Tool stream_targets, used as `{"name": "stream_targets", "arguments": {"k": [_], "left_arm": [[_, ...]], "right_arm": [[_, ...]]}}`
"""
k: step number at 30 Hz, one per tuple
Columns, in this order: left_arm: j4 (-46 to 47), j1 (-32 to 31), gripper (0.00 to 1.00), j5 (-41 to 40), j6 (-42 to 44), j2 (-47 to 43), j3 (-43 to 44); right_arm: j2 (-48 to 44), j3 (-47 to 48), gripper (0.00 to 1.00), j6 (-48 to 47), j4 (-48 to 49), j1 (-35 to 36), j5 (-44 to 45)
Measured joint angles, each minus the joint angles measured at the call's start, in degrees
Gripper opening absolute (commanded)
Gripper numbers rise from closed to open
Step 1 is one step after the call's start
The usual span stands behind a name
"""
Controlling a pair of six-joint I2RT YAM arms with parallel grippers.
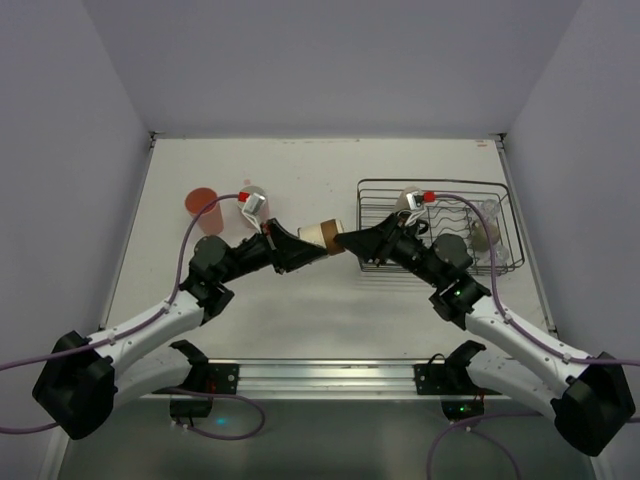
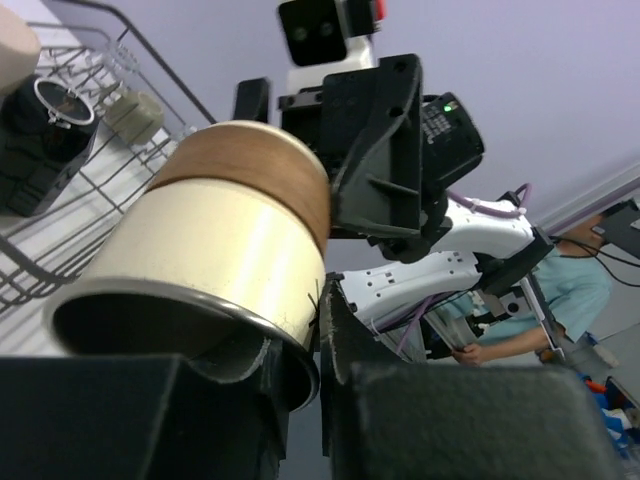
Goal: Unload the cups from the dish rack
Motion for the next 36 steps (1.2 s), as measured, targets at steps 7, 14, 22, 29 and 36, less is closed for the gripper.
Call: {"name": "stream_targets", "arguments": {"k": [7,14,22,29,36], "left_arm": [[-10.2,-0.5,0.0,-5.6,8.2,-1.9,3.9],[-41.7,-0.6,0.0,-22.0,27.3,6.5,26.7],[-65.5,-0.6,0.0,-36.7,39.5,33.0,48.1],[-79.1,-0.6,0.01,-43.8,44.4,49.2,62.1],[-86.3,-0.6,0.0,-47.3,48.3,57.7,72.6]], "right_arm": [[1.1,-0.3,0.99,-1.4,-4.9,0.6,1.0],[-5.2,4.2,0.99,-11.3,-24.7,0.7,13.1],[-10.7,4.7,0.99,-18.6,-35.8,0.7,21.7],[-13.7,4.0,0.99,-20.3,-37.4,0.7,22.4],[-13.7,0.4,0.99,-20.3,-36.9,0.7,21.6]]}}
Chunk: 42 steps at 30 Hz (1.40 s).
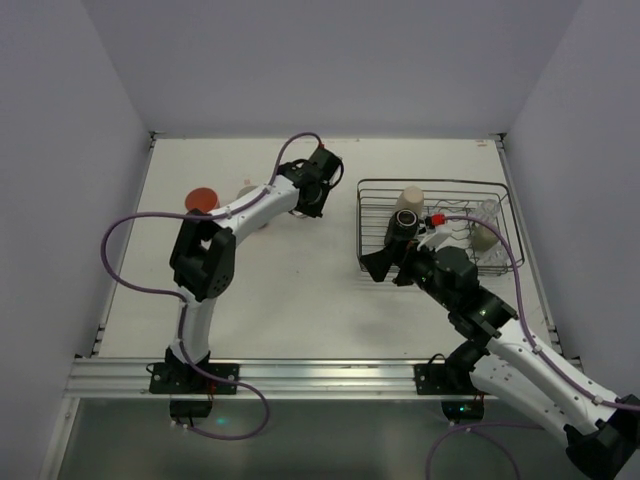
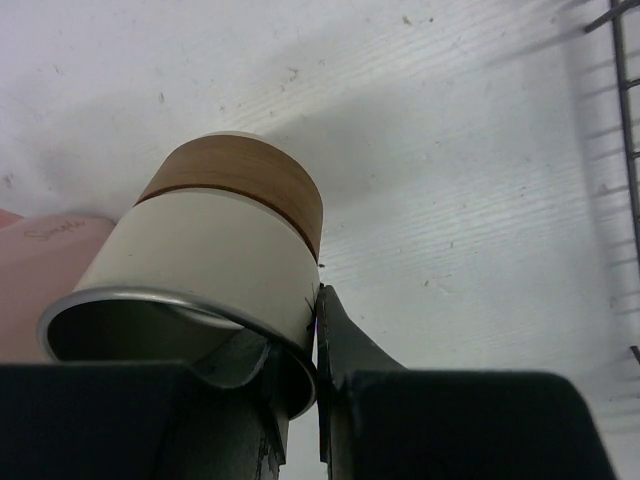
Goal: Unload the cups from the dish rack
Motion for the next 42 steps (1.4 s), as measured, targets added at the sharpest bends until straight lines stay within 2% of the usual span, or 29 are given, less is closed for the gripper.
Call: {"name": "stream_targets", "arguments": {"k": [4,7,8,10,13,14,21,27,30,34,38,42], "left_arm": [[-3.9,0.0,0.03,-0.4,1.4,4.5,3.0],[-6.2,0.0,0.13,-0.6,2.3,6.9,4.7],[-6.9,0.0,0.21,-0.7,2.6,7.5,5.2],[-7.9,0.0,0.29,-0.8,3.1,8.5,6.2],[-8.4,0.1,0.37,-1.4,3.4,8.8,7.0],[-8.6,0.1,0.45,-1.6,3.5,8.8,7.2],[-8.8,0.2,0.57,-3.6,4.1,8.8,7.6],[-7.8,0.2,0.81,-3.2,4.1,6.4,7.5],[-4.3,0.2,0.89,-1.3,3.7,0.2,5.5],[4.0,0.1,0.96,4.5,2.5,-16.2,-2.2],[15.0,0.1,1.0,13.4,0.6,-35.8,-14.9],[20.4,0.0,1.0,20.0,-0.5,-51.7,-28.4]], "right_arm": [[-0.2,-0.3,0.99,0.0,0.3,0.0,0.0],[-0.5,-0.4,0.99,0.0,0.4,0.0,0.1],[-0.6,-0.5,0.99,0.0,0.7,0.0,0.1],[-0.7,-0.7,0.99,0.0,0.9,0.0,0.1],[-0.6,-0.7,0.99,0.0,1.0,0.0,0.1],[-0.6,-0.7,0.99,-0.1,0.9,0.0,0.1],[-0.5,-0.5,0.99,-2.5,0.1,0.0,2.1],[3.7,4.6,0.99,-6.1,-4.7,-0.6,11.3],[7.3,8.0,0.99,-7.8,-6.9,-2.4,15.1],[13.2,12.1,0.99,-9.4,-9.3,-5.3,18.5],[19.9,14.7,0.99,-10.5,-11.2,-8.0,21.0],[25.7,16.4,0.99,-11.2,-12.6,-9.0,23.0]]}}
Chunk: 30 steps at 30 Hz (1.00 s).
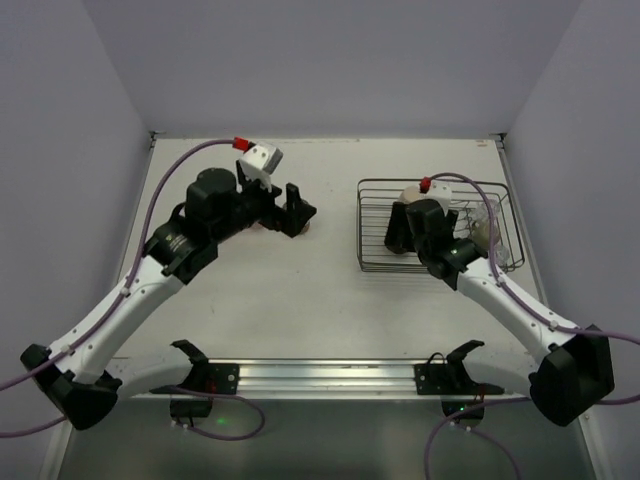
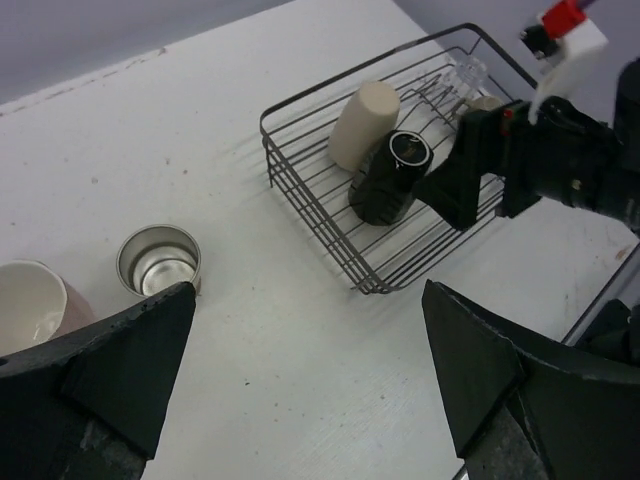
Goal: Unload the cups from the dish rack
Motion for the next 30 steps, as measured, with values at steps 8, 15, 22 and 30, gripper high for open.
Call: {"name": "stream_targets", "arguments": {"k": [8,15,22,30], "left_arm": [[1.8,0.0,1.0,0.5,0.1,-17.1,-24.1],[2.7,0.0,1.0,-2.2,1.3,-21.8,-29.4],[3.1,0.0,1.0,-1.7,2.2,-19.4,-29.4],[3.3,0.0,1.0,0.4,2.1,-19.4,-29.4]], "right_arm": [[11.1,6.2,0.99,-0.1,-0.3,-0.9,1.9],[20.0,9.1,0.99,1.0,1.0,-1.7,3.0],[23.8,9.8,0.65,2.8,2.8,-1.8,3.9],[16.0,3.3,0.48,4.1,4.6,-1.5,3.7]]}}
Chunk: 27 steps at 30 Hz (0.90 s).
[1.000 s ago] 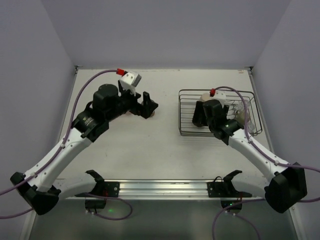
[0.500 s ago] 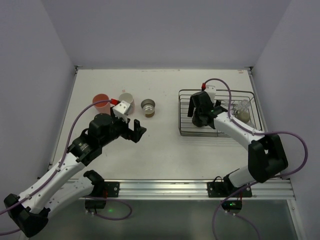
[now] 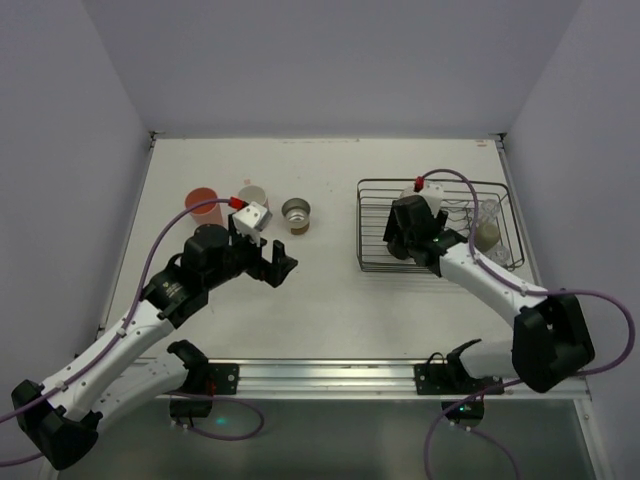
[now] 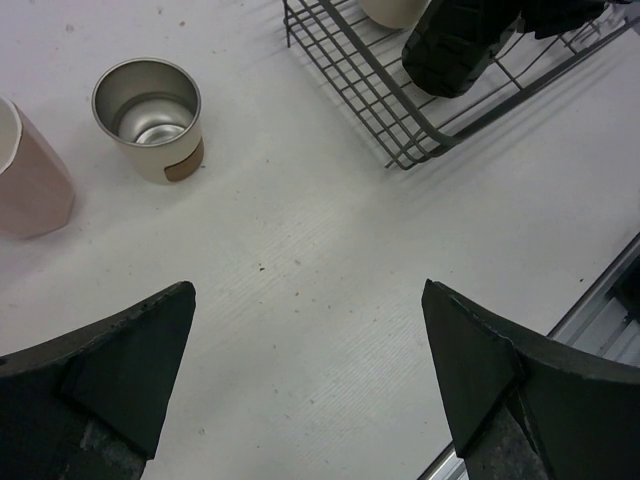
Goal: Unload the cups from the dish rack
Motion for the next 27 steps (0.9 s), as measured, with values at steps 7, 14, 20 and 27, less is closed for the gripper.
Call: {"name": "stream_targets", "arguments": {"k": [7,14,20,27], "left_arm": [[3.2,0.0,0.92,5.8,-2.5,0.3,0.0],[18.4,0.0,0.85,17.1,-14.1,2.5,-2.3],[39.1,-0.2,0.62,25.4,-29.3,10.2,-7.5],[54.2,-1.9,0.58,28.6,-40.0,15.8,-8.7]], "right_arm": [[-19.0,-6.9,0.46,0.1,2.6,0.9,-4.5],[-34.7,-9.6,0.46,2.4,6.6,0.9,-13.3],[-42.3,-15.5,0.46,11.3,15.7,1.3,-29.6],[-40.4,-19.4,0.46,19.5,24.6,4.7,-42.5]]}}
